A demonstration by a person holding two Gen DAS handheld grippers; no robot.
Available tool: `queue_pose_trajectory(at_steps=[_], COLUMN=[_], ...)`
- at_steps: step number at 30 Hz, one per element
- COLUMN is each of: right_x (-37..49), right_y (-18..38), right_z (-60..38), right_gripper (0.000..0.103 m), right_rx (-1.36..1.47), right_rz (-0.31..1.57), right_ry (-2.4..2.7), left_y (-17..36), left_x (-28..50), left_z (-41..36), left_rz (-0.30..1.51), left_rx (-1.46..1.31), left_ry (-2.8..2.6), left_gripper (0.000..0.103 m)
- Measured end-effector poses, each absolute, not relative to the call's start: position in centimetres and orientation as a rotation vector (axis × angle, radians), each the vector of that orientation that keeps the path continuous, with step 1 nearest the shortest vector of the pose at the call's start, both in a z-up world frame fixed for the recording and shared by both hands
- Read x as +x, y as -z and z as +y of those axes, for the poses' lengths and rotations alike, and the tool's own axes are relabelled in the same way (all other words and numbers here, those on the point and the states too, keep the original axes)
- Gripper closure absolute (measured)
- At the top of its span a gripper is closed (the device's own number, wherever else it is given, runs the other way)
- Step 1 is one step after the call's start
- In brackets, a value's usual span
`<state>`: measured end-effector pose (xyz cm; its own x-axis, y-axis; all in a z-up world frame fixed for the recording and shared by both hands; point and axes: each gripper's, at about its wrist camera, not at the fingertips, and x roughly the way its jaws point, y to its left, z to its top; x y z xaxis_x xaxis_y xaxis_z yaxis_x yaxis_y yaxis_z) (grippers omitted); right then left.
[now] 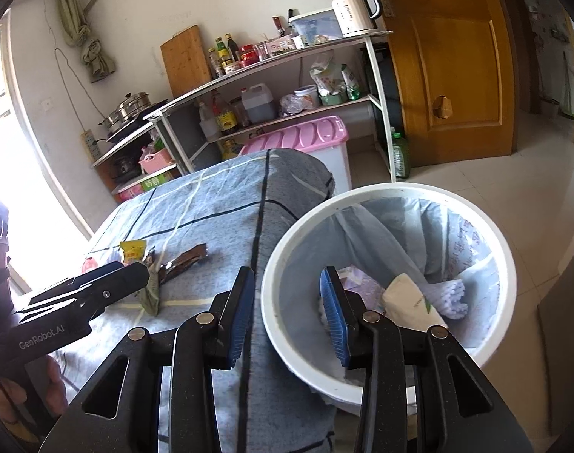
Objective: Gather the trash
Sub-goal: 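Grasp the beige paper wrapper with the right tool while the left tool grasps the white foam sleeve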
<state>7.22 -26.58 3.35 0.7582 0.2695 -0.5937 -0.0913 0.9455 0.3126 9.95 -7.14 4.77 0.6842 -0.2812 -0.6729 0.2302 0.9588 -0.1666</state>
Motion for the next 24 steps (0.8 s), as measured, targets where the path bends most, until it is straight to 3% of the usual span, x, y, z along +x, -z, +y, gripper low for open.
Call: queue_pose_trajectory(at_steps=[4, 24], right_x=[7.7, 9.1], right_y=[-3.1, -1.4], right_z=[-23.7, -10.8], right_gripper=[0.057, 0.056], right_rx=[0.254, 0.071], right_rz=[0.693, 0.757], right_ry=[-0.26, -0.486], left_y=[-4.3, -1.3], left_x=[9.6, 8.3], left_z=[-3.9, 10.3], left_rz=[0.767, 0.791], left_rx=[-0.108, -0.225], left_ry=[0.233, -0.033], left_gripper=[0.044, 0.044])
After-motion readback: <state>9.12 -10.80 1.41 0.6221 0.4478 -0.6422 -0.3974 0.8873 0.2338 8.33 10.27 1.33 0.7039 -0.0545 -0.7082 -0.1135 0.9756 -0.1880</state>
